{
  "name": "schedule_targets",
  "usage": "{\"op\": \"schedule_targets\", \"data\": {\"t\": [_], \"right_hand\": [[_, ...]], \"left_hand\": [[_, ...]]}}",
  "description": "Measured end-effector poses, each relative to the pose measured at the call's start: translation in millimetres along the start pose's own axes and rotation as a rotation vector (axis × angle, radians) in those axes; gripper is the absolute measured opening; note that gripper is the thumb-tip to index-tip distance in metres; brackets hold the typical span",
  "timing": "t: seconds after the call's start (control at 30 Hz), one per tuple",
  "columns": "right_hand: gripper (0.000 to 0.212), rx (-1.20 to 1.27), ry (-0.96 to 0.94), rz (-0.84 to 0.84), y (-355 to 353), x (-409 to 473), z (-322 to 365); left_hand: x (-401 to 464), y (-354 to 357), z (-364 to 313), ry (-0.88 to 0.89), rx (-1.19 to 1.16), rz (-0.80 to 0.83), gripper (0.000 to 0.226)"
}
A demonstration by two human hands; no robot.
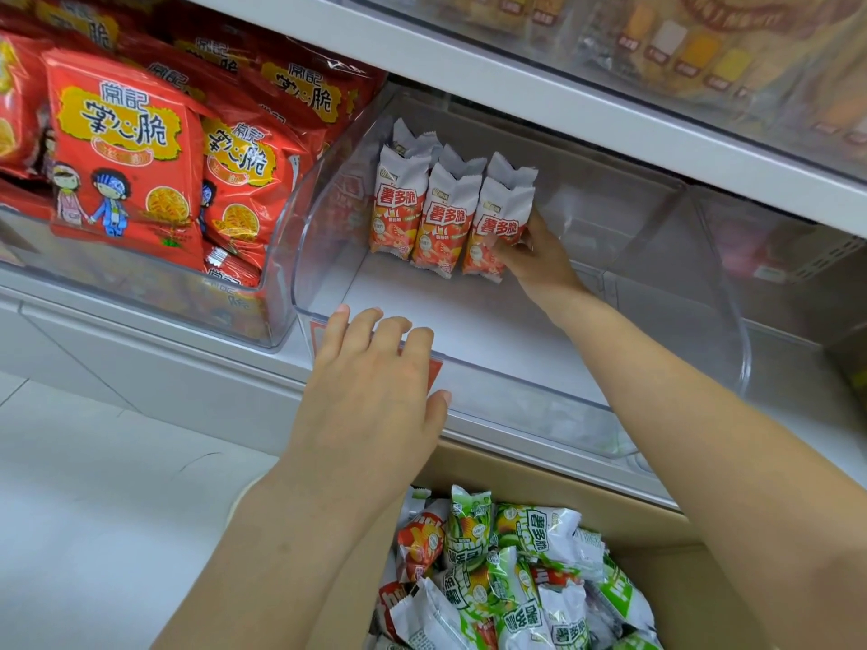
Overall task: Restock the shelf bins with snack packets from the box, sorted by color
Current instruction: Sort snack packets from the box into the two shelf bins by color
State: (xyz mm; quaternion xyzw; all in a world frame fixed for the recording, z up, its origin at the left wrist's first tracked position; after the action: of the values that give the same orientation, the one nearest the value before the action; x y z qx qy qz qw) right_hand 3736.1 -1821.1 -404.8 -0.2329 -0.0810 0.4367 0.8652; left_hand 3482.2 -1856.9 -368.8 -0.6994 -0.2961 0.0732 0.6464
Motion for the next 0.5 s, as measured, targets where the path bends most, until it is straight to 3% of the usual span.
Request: {"op": "schedule_targets", "data": {"t": [0.23,0.4,0.5], "right_hand": [[0.071,-0.039,0.016,-0.17,-9.2,-4.1,-4.2],[0.072,-0.087,0.035,-0.094,-2.3,-5.2,-2.9],[0.086,-0.094,0.068,-0.134,-9.2,-5.3,4.9]], "left_hand": [[0.5,0.1,-0.8,0.008,0.001,0.021,0.046],[1.3,0.5,0.2,0.004,-0.01,0.054,0.048],[0.8,0.1,-0.3,-0.008,-0.026,0.082,0.046]]}}
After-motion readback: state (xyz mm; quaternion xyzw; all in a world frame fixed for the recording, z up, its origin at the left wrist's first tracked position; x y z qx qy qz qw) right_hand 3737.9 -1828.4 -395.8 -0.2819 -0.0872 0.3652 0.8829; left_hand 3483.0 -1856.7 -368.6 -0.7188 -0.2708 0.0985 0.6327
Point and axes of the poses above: each hand's wrist, its own x-axis towards the middle knuckle, its own y-axis out of the palm, z = x × y, the point moved 5 cm from there along x, towards the middle knuckle, and after that the axes turned 7 degrees about y, right-handed, at the moved point
